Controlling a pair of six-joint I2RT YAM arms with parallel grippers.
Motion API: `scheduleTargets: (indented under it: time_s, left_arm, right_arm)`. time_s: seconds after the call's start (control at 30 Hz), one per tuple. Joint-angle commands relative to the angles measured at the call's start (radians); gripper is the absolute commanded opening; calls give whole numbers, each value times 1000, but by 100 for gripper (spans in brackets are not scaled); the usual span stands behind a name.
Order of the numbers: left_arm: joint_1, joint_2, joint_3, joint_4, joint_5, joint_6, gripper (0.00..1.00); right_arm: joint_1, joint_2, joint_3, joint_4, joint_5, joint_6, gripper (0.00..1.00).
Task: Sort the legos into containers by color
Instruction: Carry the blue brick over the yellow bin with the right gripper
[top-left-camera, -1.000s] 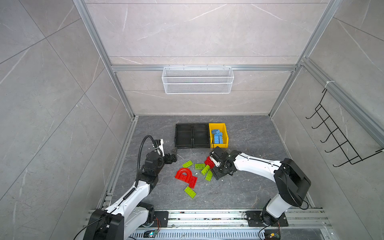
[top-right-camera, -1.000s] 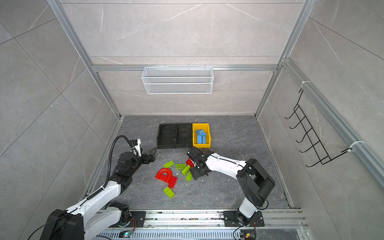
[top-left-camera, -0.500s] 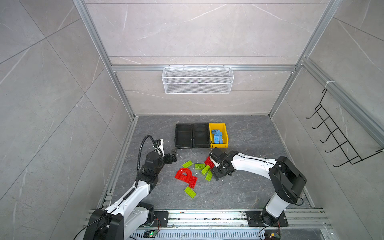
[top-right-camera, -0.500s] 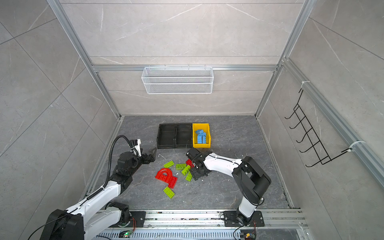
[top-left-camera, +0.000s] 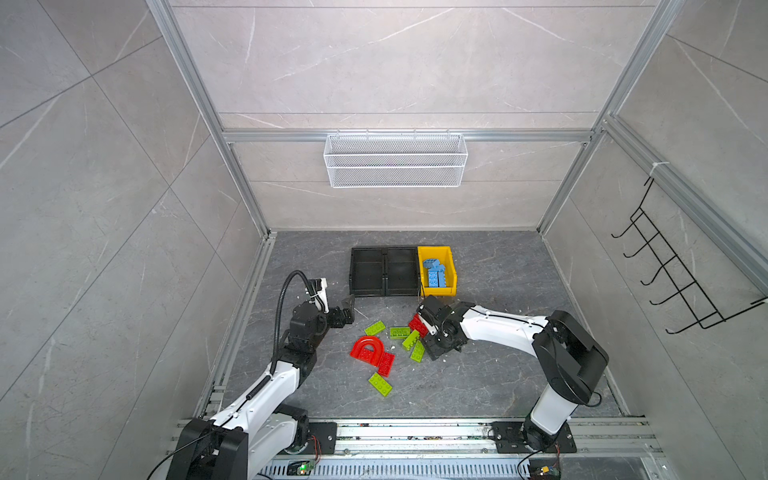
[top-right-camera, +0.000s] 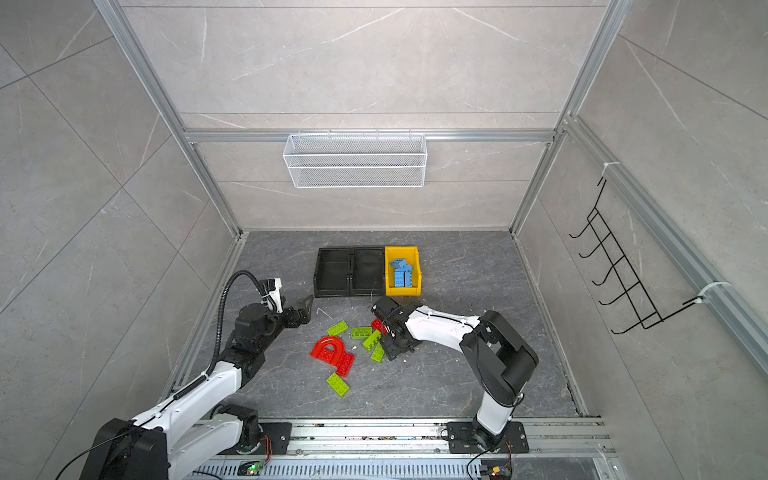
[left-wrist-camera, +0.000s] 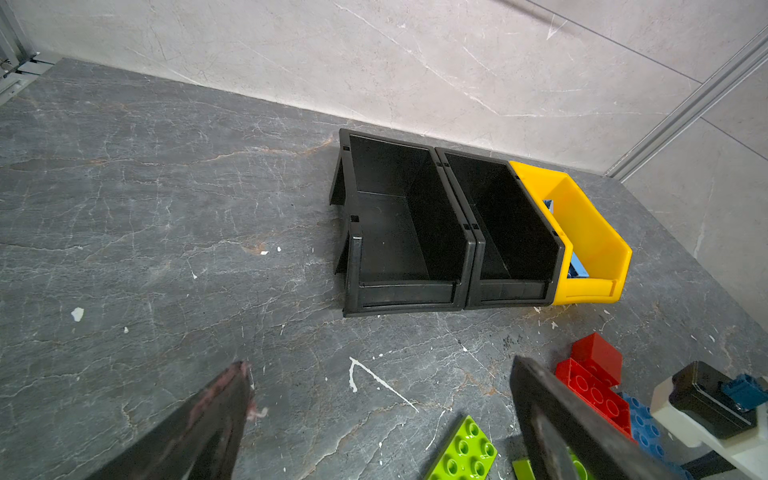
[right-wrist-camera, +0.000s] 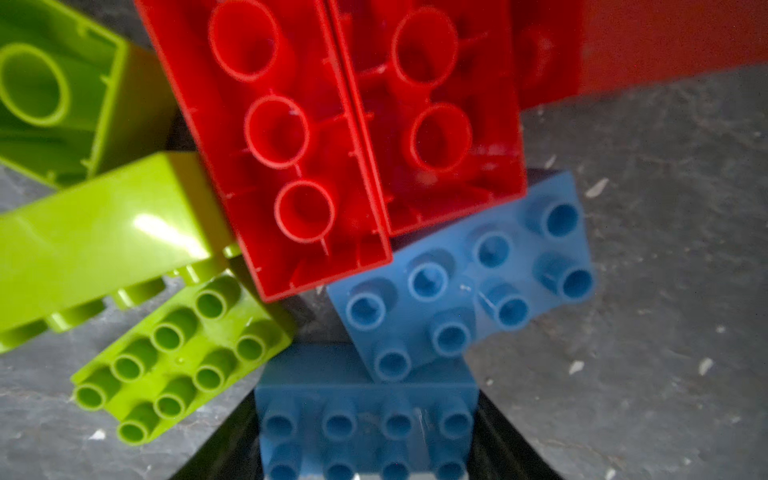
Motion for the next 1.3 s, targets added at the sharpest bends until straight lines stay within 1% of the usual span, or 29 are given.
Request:
scheduleTargets:
  time_s: [0.0, 0.33, 0.4, 0.5, 0.67, 0.73, 0.8, 0.97, 1.27]
  left_arm:
    - [-4, -11, 23, 27, -6, 10, 100]
    - [-4, -10, 20, 27, -6, 10, 100]
    - [-4, -8, 24, 29, -5, 10, 100]
    - [-4, -6, 25, 28, -5, 9, 100]
    - [-4, -10, 24, 28, -3, 8, 100]
    - [-4, -12, 24, 27, -4, 9, 100]
    - [-4, -14, 24, 29, -4, 5, 100]
    - [-4, -15, 24, 28, 1, 4, 100]
    - [-4, 0, 20, 33, -10, 7, 100]
  right_arm:
    - [4, -24, 4, 3, 27, 10, 67]
    - [-2, -72, 15, -7, 30, 17, 64]
    - [-23, -104, 27, -17, 31, 15, 64]
    - [-74, -147, 37, -12, 2, -3, 64]
    - [-131, -179, 116, -37, 3, -43, 64]
    - [-154, -187, 133, -18, -1, -60, 64]
    - [-199, -186, 151, 20, -17, -73, 64]
    - [-285, -121, 249, 114, -20, -92, 64]
    - [-380, 171, 579, 133, -38, -126, 64]
